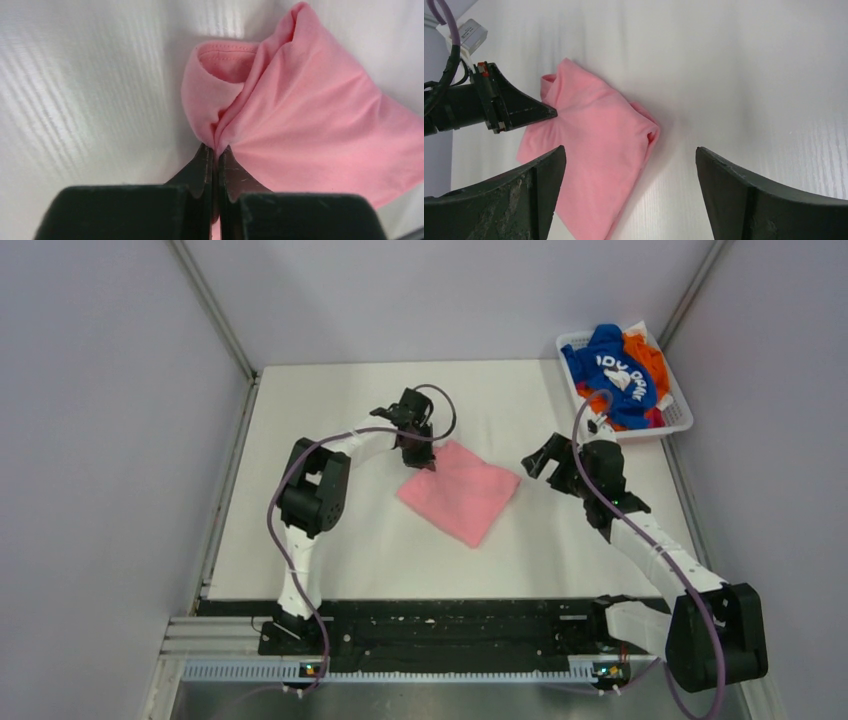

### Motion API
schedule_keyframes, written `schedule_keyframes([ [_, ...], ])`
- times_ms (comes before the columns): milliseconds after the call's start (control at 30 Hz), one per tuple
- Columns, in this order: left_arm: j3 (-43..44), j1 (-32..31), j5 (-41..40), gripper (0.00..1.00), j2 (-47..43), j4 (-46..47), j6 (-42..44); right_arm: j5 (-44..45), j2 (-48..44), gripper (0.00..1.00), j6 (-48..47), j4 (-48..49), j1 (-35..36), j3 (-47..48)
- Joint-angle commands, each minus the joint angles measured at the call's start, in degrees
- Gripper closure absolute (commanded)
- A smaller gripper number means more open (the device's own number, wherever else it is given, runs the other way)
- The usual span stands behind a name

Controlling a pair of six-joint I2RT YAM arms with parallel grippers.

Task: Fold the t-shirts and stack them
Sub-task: Put the neatly folded tshirt into the corner of the board with the left arm

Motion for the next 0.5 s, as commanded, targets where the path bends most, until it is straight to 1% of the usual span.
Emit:
schedule_keyframes([
  [0, -0.4, 2.0, -18.0, 1.0, -2.5, -3.5, -1.7, 3.6, -2.1, 0.01, -1.8, 0.4, -0.4, -0.2],
  [67, -1.2, 5.2, -20.7, 1.0, -4.6, -3.3, -2.1, 4.2, -2.1, 0.01, -2.3, 0.5, -0.4, -0.1],
  [133, -1.1, 8.1, -25.7, 1.0, -5.8, -3.2, -2.3, 6.1, -2.2, 0.01, -2.2, 0.0, -0.3, 0.1],
  [200, -0.1, 10.9, -31.0, 1.0, -5.6, -2.0, -1.1, 9.3, -2.5, 0.01, -2.4, -0.6, -0.4, 0.2],
  [267, 2.8, 14.1, -34.6, 1.0, -4.1, -2.2, 0.8, 11.5, -2.9, 0.01, -2.5, -1.0, -0.3, 0.3],
  [467, 15.7, 23.2, -36.1, 1.0, 3.3, -2.0, 9.6, 18.7, -4.3, 0.01, -4.3, -1.6, -0.3, 0.1],
])
